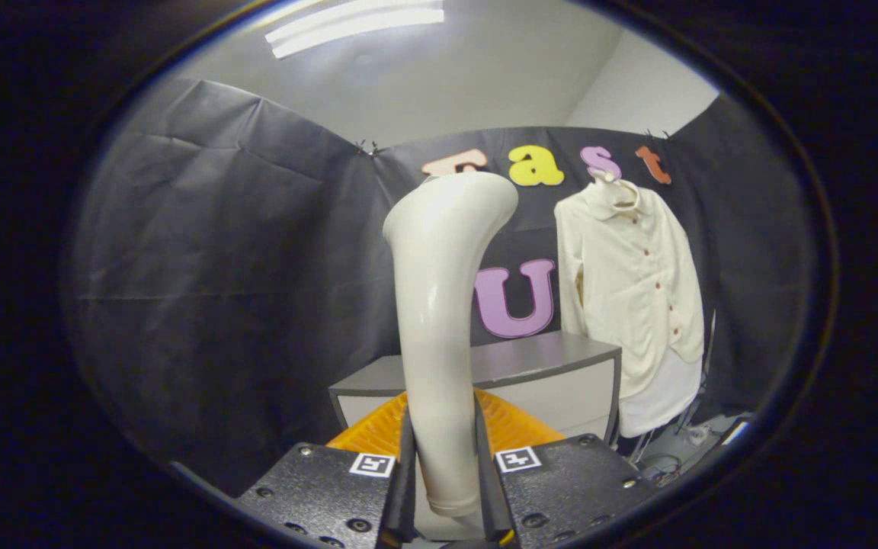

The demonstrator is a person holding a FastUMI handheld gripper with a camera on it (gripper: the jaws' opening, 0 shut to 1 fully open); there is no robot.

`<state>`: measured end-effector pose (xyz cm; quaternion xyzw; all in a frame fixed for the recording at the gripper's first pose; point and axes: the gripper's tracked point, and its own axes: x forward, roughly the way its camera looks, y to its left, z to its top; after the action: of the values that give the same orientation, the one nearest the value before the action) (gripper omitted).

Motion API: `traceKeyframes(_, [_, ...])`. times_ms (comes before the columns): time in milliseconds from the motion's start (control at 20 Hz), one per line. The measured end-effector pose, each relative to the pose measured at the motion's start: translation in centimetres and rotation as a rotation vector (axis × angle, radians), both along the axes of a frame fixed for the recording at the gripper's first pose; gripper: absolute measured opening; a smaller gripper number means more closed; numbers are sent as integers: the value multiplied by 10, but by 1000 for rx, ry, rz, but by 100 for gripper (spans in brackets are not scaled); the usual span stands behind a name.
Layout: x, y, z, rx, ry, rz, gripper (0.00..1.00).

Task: Iron the clothes twice with a garment steamer, once on the left side and once on the right side.

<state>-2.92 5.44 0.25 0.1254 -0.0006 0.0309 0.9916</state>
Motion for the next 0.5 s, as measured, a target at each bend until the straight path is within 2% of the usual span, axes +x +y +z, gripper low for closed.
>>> traceKeyframes(200, [1, 17, 11, -5, -28, 25, 34])
traceKeyframes(500, [4, 12, -3, -44, -7, 9, 34])
